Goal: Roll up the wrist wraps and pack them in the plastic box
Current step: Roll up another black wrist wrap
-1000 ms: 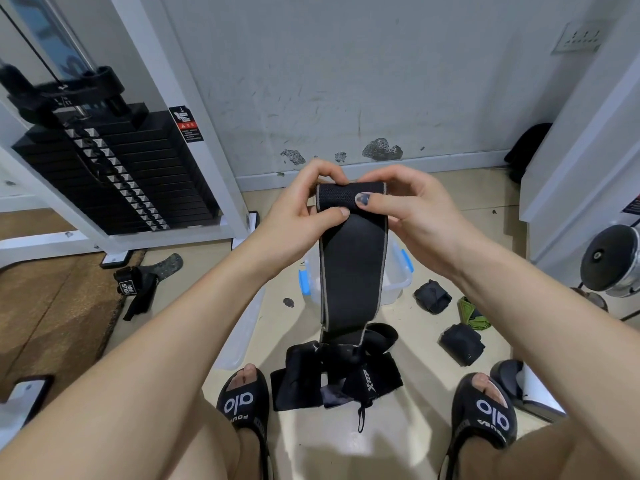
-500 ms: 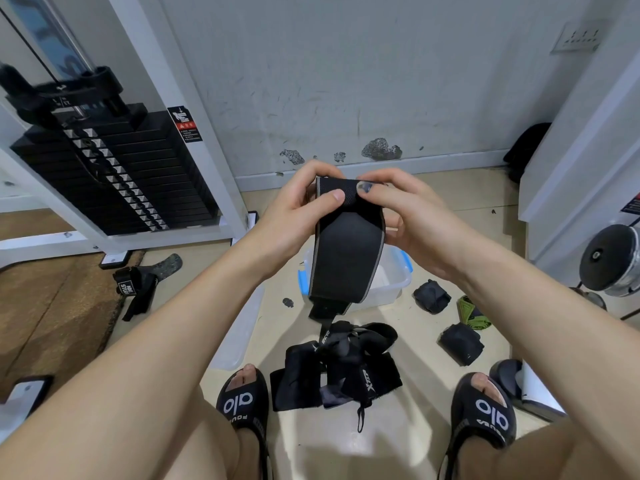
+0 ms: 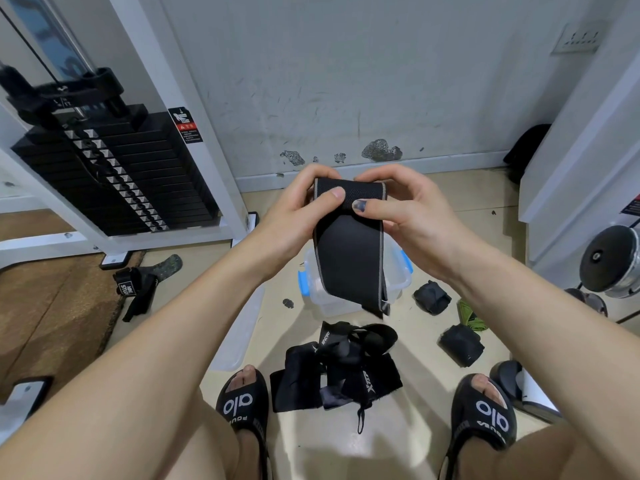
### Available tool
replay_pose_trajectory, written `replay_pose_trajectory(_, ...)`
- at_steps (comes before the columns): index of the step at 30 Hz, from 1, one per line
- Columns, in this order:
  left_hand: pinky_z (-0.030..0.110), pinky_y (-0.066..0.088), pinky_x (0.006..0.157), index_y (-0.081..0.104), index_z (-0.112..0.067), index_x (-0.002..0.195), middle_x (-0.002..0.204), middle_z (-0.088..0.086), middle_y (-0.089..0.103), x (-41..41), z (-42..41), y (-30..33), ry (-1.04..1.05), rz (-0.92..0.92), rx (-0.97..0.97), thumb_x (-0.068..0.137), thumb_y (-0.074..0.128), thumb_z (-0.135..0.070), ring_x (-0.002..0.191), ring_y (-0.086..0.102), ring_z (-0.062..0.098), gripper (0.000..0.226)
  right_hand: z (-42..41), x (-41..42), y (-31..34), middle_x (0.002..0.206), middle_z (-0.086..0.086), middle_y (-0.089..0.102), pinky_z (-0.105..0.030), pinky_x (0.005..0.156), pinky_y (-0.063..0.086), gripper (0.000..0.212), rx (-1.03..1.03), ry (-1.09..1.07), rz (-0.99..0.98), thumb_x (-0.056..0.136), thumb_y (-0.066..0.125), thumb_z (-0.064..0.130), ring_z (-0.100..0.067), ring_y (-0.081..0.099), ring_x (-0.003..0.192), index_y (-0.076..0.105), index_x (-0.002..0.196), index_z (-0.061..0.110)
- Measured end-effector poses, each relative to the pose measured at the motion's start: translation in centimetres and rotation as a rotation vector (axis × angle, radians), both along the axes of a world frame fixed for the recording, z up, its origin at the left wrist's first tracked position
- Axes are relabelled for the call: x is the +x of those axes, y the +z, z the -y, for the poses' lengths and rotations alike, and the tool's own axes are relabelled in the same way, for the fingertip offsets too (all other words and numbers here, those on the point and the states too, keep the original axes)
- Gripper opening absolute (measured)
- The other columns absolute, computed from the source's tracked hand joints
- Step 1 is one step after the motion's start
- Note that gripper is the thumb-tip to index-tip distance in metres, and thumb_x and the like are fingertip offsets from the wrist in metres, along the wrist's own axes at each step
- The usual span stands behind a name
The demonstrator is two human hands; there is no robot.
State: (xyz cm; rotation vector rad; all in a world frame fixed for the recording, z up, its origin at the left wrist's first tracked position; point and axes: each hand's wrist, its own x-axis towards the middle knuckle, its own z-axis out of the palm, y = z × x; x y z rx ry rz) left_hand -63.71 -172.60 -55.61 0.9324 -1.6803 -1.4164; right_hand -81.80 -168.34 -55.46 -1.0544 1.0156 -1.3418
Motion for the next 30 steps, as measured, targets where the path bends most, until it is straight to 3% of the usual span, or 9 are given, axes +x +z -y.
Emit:
replay_pose_trajectory(3, 0.02, 0.044, 0.06, 0.057, -0.024, 0.109, 0.085, -0.006, 0.061, 0.15, -0.04, -0.05, -0.041, -0.017, -0.031, 0.099, 0.059, -0.021, 0.075, 0.055, 0.012, 0.011, 0.07, -0.45, 0.03, 0.1, -0.008, 0.066, -0.035, 0.085, 0.057, 0.026, 0.087, 0.041, 0.003, 0.091, 0.069, -0.001, -0.022, 0.068, 0.091, 0.066, 0.113, 0.012)
replay_pose_trajectory(6, 0.022, 0.047, 0.067, 0.058, -0.026, 0.109, 0.093, -0.003, 0.061, 0.26, -0.05, -0.08, -0.056, -0.011, -0.068, 0.094, 0.06, -0.017, 0.084, 0.057, 0.013, 0.018, 0.05, -0.36, -0.1, 0.093, -0.003, 0.066, -0.033, 0.08, 0.053, 0.017, 0.136, 0.053, -0.056, 0.096, 0.068, 0.018, -0.022, 0.066, 0.085, 0.067, 0.113, 0.012)
replay_pose_trajectory(10, 0.027, 0.051, 0.071, 0.057, -0.029, 0.107, 0.098, 0.001, 0.06, 0.44, -0.11, -0.07, -0.056, -0.013, -0.053, 0.091, 0.06, -0.004, 0.084, 0.06, 0.013, 0.029, 0.12, -0.01, -0.17, 0.101, -0.016, 0.064, -0.032, 0.08, 0.054, 0.024, 0.07, 0.005, -0.028, 0.093, 0.068, 0.003, -0.024, 0.066, 0.086, 0.066, 0.117, 0.001)
replay_pose_trajectory(13, 0.032, 0.051, 0.076, 0.055, -0.03, 0.112, 0.098, -0.002, 0.064, 0.41, -0.06, -0.01, -0.044, -0.002, 0.035, 0.088, 0.064, -0.024, 0.088, 0.063, 0.015, 0.026, 0.12, 0.05, -0.28, 0.102, -0.016, 0.063, -0.038, 0.084, 0.054, 0.027, 0.025, 0.004, -0.017, 0.086, 0.073, -0.002, -0.025, 0.066, 0.089, 0.068, 0.112, 0.006)
replay_pose_trajectory(16, 0.031, 0.054, 0.08, 0.056, -0.026, 0.118, 0.095, -0.013, 0.071, 0.18, 0.01, -0.23, -0.012, 0.014, 0.131, 0.1, 0.059, -0.041, 0.089, 0.069, 0.008, 0.024, 0.05, 0.06, -0.28, 0.098, -0.008, 0.066, -0.036, 0.085, 0.055, 0.031, -0.009, -0.02, -0.04, 0.077, 0.076, 0.0, -0.023, 0.067, 0.091, 0.07, 0.107, 0.01)
replay_pose_trajectory(20, 0.025, 0.053, 0.073, 0.059, -0.021, 0.111, 0.096, -0.006, 0.07, 0.08, 0.09, -0.25, -0.007, -0.015, 0.082, 0.104, 0.059, -0.025, 0.089, 0.066, 0.01, 0.008, 0.13, -0.34, -0.15, 0.1, -0.004, 0.067, -0.035, 0.085, 0.057, 0.032, -0.006, -0.023, -0.055, 0.079, 0.074, -0.008, -0.019, 0.067, 0.092, 0.07, 0.105, 0.012)
replay_pose_trajectory(23, 0.028, 0.049, 0.072, 0.057, -0.02, 0.111, 0.098, 0.003, 0.063, 0.19, 0.07, -0.06, -0.025, -0.045, 0.06, 0.093, 0.062, -0.025, 0.09, 0.061, 0.017, 0.019, 0.08, -0.57, -0.09, 0.105, -0.007, 0.067, -0.039, 0.091, 0.058, 0.032, 0.09, 0.027, -0.066, 0.087, 0.074, 0.003, -0.021, 0.071, 0.093, 0.067, 0.116, 0.015)
replay_pose_trajectory(25, 0.032, 0.051, 0.077, 0.059, -0.024, 0.111, 0.101, 0.003, 0.063, 0.31, 0.08, -0.15, -0.036, -0.041, 0.025, 0.091, 0.063, -0.021, 0.093, 0.06, 0.019, 0.021, 0.04, -0.43, -0.18, 0.1, -0.007, 0.068, -0.038, 0.085, 0.057, 0.026, 0.134, 0.029, -0.078, 0.093, 0.072, 0.015, -0.023, 0.07, 0.089, 0.067, 0.118, 0.012)
replay_pose_trajectory(30, 0.028, 0.051, 0.074, 0.061, -0.037, 0.107, 0.1, -0.003, 0.063, 0.55, 0.08, -0.23, -0.032, 0.002, 0.006, 0.085, 0.063, -0.016, 0.091, 0.06, 0.014, 0.031, 0.09, -0.06, -0.26, 0.102, -0.013, 0.065, -0.032, 0.083, 0.059, 0.023, 0.036, -0.005, -0.057, 0.091, 0.07, 0.0, -0.021, 0.068, 0.09, 0.067, 0.114, 0.003)
